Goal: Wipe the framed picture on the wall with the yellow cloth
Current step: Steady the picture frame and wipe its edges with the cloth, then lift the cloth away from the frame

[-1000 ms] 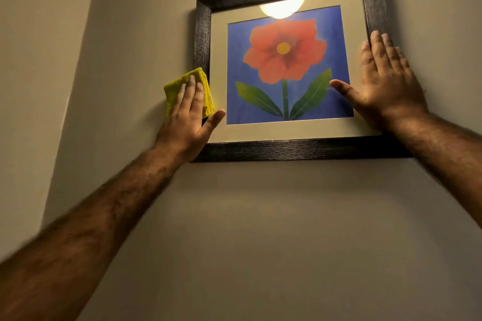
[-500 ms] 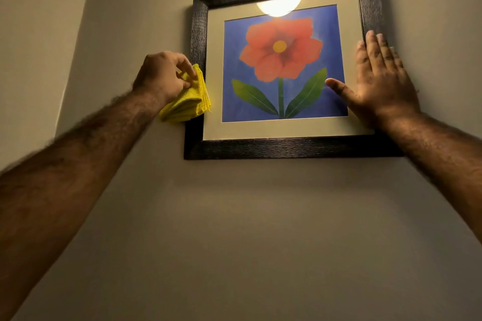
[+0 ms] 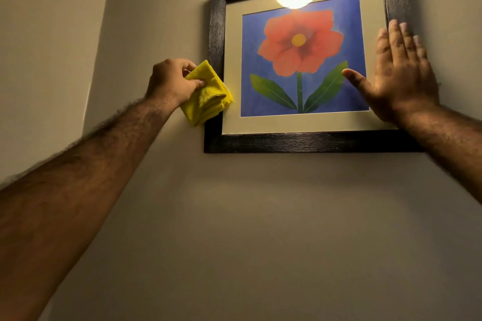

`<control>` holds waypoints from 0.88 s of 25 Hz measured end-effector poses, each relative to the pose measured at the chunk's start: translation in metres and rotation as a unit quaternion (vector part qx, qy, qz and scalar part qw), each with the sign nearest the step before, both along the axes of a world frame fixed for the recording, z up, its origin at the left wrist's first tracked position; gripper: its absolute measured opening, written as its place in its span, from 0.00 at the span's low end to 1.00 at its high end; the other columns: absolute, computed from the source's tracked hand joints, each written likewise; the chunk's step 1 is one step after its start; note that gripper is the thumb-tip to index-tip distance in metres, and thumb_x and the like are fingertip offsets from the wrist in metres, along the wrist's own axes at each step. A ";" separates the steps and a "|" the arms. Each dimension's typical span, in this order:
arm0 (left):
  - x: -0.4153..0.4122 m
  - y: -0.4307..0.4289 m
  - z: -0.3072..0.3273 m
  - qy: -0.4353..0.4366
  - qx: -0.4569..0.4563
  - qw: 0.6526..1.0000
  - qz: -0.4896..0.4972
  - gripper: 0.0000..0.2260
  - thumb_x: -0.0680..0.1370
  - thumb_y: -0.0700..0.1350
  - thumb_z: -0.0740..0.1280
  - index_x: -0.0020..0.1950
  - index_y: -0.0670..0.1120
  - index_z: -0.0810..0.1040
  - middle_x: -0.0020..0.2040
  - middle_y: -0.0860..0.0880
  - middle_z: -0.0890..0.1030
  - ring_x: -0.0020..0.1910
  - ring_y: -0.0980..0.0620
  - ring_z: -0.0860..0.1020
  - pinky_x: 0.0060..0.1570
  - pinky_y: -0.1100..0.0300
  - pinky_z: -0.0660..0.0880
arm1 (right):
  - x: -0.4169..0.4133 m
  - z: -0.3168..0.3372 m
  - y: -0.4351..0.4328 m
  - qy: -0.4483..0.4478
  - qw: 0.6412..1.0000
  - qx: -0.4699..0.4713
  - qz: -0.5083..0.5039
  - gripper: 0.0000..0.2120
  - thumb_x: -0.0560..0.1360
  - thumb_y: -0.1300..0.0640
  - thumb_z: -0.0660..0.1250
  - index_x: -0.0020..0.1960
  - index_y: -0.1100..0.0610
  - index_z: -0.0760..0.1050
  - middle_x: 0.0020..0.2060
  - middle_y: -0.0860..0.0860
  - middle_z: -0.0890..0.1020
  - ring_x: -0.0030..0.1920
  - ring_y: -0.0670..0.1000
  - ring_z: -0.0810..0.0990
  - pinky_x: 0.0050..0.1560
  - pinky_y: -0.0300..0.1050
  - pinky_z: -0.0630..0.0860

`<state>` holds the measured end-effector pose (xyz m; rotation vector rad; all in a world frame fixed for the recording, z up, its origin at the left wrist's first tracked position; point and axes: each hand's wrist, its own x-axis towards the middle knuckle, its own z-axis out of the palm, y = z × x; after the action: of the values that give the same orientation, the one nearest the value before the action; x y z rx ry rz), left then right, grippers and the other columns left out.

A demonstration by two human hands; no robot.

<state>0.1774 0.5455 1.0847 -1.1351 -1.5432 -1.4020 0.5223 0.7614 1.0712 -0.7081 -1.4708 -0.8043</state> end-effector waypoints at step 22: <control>-0.141 -0.229 -0.333 -0.471 0.040 0.872 -0.130 0.10 0.72 0.45 0.76 0.51 0.44 0.82 0.48 0.46 0.85 0.44 0.47 0.85 0.37 0.58 0.81 | -0.404 -0.312 -0.285 -0.108 0.415 -0.622 0.655 0.03 0.76 0.59 0.70 0.49 0.58 0.81 0.47 0.54 0.84 0.44 0.52 0.85 0.37 0.41 0.83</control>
<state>0.0368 0.3161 0.7517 -0.6058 -1.9688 -2.4008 0.1188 0.4762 0.7595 -0.1481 -2.0697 1.7148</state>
